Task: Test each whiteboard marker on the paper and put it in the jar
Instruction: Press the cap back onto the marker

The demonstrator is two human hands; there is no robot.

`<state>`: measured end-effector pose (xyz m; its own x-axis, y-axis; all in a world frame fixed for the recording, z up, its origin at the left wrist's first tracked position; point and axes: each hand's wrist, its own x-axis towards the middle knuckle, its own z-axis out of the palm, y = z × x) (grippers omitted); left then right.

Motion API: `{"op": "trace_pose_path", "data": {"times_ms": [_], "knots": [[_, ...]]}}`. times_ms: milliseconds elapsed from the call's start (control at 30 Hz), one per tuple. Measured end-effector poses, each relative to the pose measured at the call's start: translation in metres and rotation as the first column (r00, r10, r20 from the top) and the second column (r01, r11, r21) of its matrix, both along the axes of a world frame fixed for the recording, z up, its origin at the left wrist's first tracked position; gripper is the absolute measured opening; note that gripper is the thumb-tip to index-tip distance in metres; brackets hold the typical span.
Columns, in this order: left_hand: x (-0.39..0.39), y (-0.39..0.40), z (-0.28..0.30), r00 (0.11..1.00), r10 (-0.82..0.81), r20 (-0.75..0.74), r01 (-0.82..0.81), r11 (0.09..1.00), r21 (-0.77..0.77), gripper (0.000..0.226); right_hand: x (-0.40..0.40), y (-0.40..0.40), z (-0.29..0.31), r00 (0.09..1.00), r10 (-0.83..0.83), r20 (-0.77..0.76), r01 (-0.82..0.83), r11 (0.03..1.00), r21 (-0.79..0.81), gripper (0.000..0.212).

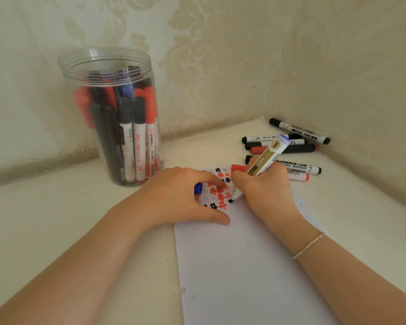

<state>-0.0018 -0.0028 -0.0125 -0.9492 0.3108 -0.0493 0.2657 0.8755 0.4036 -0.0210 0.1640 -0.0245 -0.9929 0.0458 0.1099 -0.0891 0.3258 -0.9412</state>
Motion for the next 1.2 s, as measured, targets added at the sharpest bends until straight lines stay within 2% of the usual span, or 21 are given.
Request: {"op": "trace_pose_path", "data": {"times_ms": [267,500,667,800,900,1033,1200], "knots": [[-0.0006,0.0,0.0005,1.0,-0.001,0.009,0.001,1.0,0.002,0.07,0.0018,-0.0046,-0.0022,0.996,-0.02,-0.088,0.026,0.998,0.064,0.039],[-0.0011,-0.001,-0.0006,1.0,-0.004,0.016,0.004,1.0,0.001,0.07,0.0017,-0.0018,-0.0008,0.999,-0.02,-0.036,0.019,1.0,-0.012,0.014],[-0.0004,-0.0009,-0.0003,1.0,-0.002,0.017,0.002,1.0,0.011,0.07,0.0022,-0.0037,-0.0007,0.999,-0.003,-0.04,0.004,1.0,0.028,0.027],[-0.0002,-0.0009,0.0001,1.0,0.001,0.02,-0.001,1.0,0.003,0.069,0.0003,-0.0012,-0.0024,0.999,-0.031,-0.012,0.031,0.999,-0.012,0.014],[-0.0004,-0.0007,-0.0003,1.0,0.002,0.018,-0.002,1.0,0.009,0.069,0.0009,-0.0023,-0.0027,0.998,-0.026,-0.052,0.026,1.0,-0.009,0.02],[-0.0001,-0.0002,0.0004,1.0,0.004,0.013,-0.004,1.0,0.005,0.07,0.0005,-0.0036,-0.0023,0.997,0.0,-0.072,0.002,1.0,0.024,0.041],[0.0002,-0.0008,0.0006,1.0,0.006,0.012,-0.006,1.0,-0.002,0.07,-0.0013,-0.0033,-0.005,0.998,-0.001,-0.059,0.001,1.0,0.012,0.038]]}}
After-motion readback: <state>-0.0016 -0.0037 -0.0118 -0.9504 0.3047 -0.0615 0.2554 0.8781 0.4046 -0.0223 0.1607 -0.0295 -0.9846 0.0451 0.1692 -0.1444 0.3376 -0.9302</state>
